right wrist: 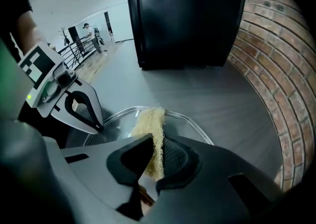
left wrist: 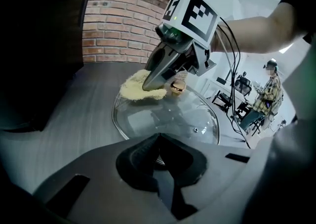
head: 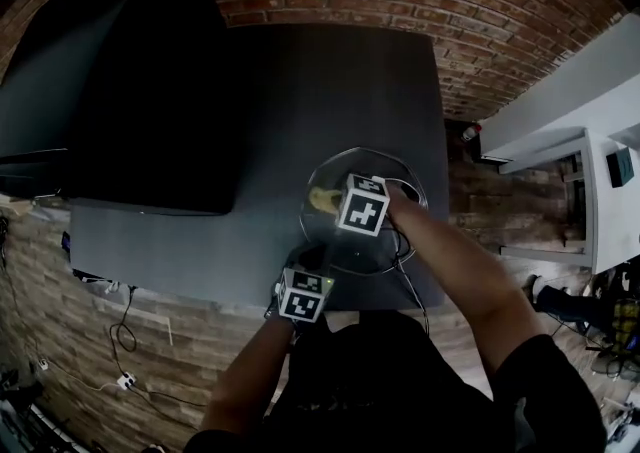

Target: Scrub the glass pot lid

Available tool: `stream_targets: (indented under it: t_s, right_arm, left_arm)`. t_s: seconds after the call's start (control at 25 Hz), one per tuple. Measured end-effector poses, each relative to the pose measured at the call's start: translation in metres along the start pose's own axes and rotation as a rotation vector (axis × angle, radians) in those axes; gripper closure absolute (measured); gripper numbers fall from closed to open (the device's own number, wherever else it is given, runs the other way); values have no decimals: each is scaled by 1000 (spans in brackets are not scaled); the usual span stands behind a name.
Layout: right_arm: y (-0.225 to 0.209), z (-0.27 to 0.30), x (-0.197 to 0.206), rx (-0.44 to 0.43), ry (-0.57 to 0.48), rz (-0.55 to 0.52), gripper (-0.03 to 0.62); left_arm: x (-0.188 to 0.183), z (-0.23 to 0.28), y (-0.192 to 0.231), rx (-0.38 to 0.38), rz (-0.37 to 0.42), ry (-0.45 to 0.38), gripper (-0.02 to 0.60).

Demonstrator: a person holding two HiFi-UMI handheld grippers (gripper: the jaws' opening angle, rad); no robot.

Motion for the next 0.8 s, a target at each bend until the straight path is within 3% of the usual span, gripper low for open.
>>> stream_targets:
  t_s: [0.16, 0.8]
  right_arm:
    - [-4, 9, 2, -35, 27, -1, 545]
    - [-45, -29, 55, 104, -54, 398, 545]
  left_arm:
    - [-1, 0, 3, -14, -13, 0, 548]
    - [0, -1, 5, -26, -42, 9, 548]
Point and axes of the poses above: the fingertips, and each gripper's own axes: z forward along the fingers, y to its left, x out of its underside, the point moved 2 cm from there along -z, backward along the fingers, and after that the axes turned 12 degrees about -y, right-handed, at the moved point
